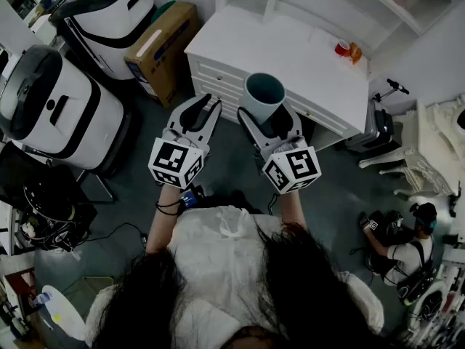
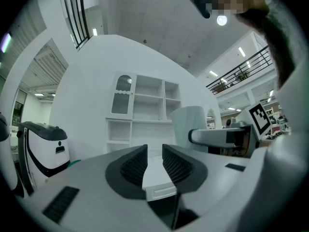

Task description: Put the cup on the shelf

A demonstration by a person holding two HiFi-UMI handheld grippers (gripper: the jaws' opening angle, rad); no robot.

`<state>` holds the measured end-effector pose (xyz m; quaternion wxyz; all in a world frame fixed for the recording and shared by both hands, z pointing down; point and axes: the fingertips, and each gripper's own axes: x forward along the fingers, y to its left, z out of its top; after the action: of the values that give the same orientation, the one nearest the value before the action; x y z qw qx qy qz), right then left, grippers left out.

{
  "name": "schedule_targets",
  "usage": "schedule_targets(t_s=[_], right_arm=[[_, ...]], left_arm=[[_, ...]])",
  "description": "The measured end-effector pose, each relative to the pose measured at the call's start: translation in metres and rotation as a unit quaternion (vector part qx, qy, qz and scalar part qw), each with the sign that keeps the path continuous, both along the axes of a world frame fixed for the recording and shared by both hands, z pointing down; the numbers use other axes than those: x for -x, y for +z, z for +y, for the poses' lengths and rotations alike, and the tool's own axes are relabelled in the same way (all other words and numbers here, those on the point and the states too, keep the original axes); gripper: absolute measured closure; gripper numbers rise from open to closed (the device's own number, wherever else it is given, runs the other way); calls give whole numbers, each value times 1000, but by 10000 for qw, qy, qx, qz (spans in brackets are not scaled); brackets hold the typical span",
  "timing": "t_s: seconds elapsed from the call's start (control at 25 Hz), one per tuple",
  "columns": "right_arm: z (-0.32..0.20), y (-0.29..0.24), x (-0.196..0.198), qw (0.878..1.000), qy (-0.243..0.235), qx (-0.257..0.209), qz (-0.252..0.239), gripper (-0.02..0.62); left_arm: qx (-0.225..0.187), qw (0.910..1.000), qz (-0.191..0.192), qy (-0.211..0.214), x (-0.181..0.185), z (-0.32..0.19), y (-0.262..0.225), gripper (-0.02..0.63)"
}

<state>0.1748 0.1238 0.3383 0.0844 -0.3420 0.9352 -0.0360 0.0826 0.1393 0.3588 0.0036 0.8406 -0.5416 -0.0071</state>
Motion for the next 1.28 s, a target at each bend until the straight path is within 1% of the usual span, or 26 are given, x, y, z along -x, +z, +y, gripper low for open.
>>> schedule_targets(t_s=[0.2,0.52,0.96,1.28], right_arm=[[4,-3,7,9999,-35,-12,-122,252],[8,5,27,10000,-50,26,-7,252],[20,21,64,9998,-46,179,-4,252],[21,25,83,9997,-53,202,117,252]], left_arm=[[7,10000,3,-34,11,4,1,514],[50,10000,21,-68,32,9,4,514],[106,9999,8,-74,71,28,13,514],[270,9996,61,-1,84,35,28,514]])
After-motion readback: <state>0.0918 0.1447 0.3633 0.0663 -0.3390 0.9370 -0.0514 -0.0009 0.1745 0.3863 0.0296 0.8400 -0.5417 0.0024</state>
